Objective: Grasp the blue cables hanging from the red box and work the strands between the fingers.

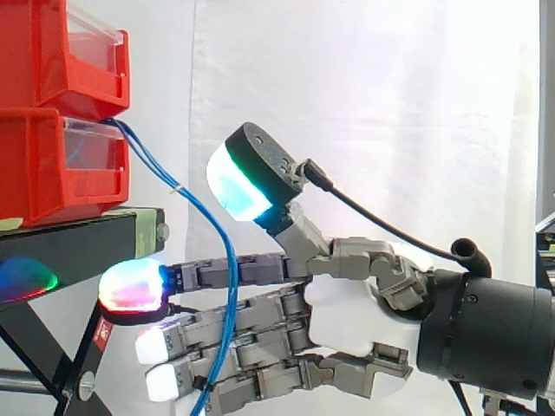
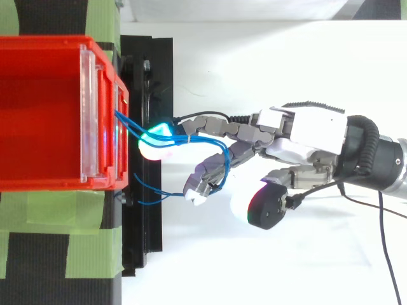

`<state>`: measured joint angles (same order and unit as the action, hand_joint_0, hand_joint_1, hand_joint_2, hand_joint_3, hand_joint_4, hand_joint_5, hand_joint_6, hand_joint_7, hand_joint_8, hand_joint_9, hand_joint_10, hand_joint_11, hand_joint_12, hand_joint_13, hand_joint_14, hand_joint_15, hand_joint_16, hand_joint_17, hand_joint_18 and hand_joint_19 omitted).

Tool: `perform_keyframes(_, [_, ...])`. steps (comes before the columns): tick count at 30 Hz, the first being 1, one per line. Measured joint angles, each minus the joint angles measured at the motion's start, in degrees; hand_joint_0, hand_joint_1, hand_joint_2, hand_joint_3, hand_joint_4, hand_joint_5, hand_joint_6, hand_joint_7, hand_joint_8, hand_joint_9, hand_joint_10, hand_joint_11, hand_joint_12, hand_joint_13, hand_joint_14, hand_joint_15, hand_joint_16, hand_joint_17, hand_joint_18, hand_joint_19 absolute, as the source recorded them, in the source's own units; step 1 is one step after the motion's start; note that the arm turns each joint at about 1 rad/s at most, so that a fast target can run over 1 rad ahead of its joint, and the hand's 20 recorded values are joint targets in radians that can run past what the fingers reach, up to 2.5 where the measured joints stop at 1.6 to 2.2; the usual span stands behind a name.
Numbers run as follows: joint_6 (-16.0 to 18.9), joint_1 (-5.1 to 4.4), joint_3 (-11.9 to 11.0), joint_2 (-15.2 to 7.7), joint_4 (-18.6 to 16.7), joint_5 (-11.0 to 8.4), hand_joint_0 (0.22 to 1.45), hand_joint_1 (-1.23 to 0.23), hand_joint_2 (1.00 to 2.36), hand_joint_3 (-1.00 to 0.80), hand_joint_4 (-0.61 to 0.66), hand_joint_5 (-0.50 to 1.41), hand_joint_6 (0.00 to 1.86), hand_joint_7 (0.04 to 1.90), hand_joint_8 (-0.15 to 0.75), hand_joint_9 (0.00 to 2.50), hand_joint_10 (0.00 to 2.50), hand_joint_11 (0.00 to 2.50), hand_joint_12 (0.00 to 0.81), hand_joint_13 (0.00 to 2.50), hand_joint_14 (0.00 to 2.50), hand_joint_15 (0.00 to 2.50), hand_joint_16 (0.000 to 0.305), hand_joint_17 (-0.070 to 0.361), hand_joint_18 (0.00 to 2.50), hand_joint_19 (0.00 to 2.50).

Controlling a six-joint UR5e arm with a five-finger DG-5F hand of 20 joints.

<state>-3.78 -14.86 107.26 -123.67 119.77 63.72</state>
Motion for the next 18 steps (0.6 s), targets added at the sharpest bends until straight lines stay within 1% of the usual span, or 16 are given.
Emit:
perform_keyframes(10, [0.00,0.01,-0.01,0.00,0.00,0.00,0.66,-0.54,1.00,-1.00,0.26,-0.19,0.01,0.66,0.460,0.88,0.02,0.95,0.498,1.09,0.02,1.00,0.067,0.150,0.91,0.62])
perform_keyframes(18, [0.00,0.01,-0.02,0.00,0.08,0.00,0.67,-0.54,1.00,-1.00,0.26,-0.19,0.01,0.67,0.458,0.93,0.02,1.03,0.491,1.17,0.02,1.15,0.067,0.150,0.96,0.69])
